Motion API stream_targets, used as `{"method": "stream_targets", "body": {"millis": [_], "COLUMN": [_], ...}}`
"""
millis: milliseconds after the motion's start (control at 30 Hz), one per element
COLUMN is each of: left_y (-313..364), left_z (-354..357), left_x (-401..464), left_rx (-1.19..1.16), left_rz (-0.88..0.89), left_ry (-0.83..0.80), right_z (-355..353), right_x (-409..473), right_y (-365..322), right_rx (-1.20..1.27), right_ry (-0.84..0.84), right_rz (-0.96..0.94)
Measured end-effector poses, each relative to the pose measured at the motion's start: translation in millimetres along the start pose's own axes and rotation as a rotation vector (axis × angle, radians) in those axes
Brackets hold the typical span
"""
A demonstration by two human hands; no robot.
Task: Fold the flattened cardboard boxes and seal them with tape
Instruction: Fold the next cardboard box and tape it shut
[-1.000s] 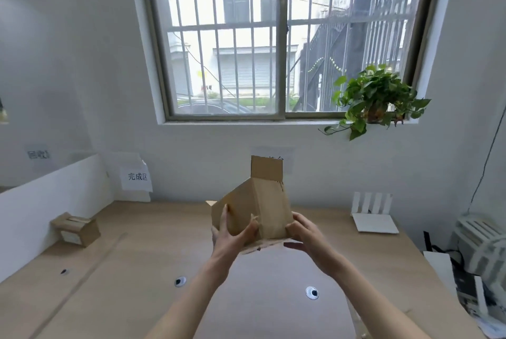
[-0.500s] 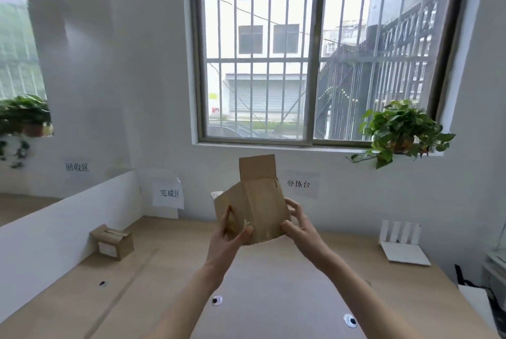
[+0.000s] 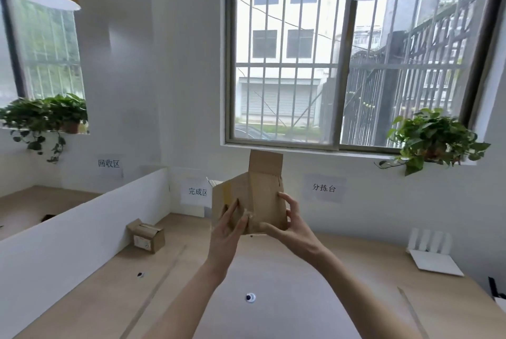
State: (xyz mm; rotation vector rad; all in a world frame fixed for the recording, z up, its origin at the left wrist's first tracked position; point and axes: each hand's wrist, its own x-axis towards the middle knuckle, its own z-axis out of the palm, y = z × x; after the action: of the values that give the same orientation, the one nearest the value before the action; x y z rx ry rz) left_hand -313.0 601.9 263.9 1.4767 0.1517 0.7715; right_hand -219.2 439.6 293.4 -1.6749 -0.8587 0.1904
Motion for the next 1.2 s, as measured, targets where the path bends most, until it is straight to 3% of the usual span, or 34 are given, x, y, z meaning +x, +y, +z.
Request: {"method": "stream_targets", "body": {"millis": [200,400,567,700,1033,1200], "left_y": [-8,-17,-40,-77,-173,-219], "left_z": [-30,-71,-111,-161,-335,-411], "left_x": [-8,-9,-3,-1,30,83], "left_rx": [0.051,0.107,0.131,0.257,0.54,0.729], "left_rz": [0.054,0.054,-0.052,-0.155,-0.409,-0.491], "left_ry": [0.017,-0.039,-0.059,-0.062,0.183,0.146], "right_z": [47,81,111,145,298,369], "right_x": [8,18,36,55,145,205], "right_y": [-6,1,3,38,147,200], "right_rx": [-0.125,-0.11,-0.312,-0.306,-0.198,-0.133], "right_ry": [0.169,0.122,0.155,0.124,-0.012,-0.057], "right_rz": [0.023,0.038,0.012,-0.01,0.05,0.104]}}
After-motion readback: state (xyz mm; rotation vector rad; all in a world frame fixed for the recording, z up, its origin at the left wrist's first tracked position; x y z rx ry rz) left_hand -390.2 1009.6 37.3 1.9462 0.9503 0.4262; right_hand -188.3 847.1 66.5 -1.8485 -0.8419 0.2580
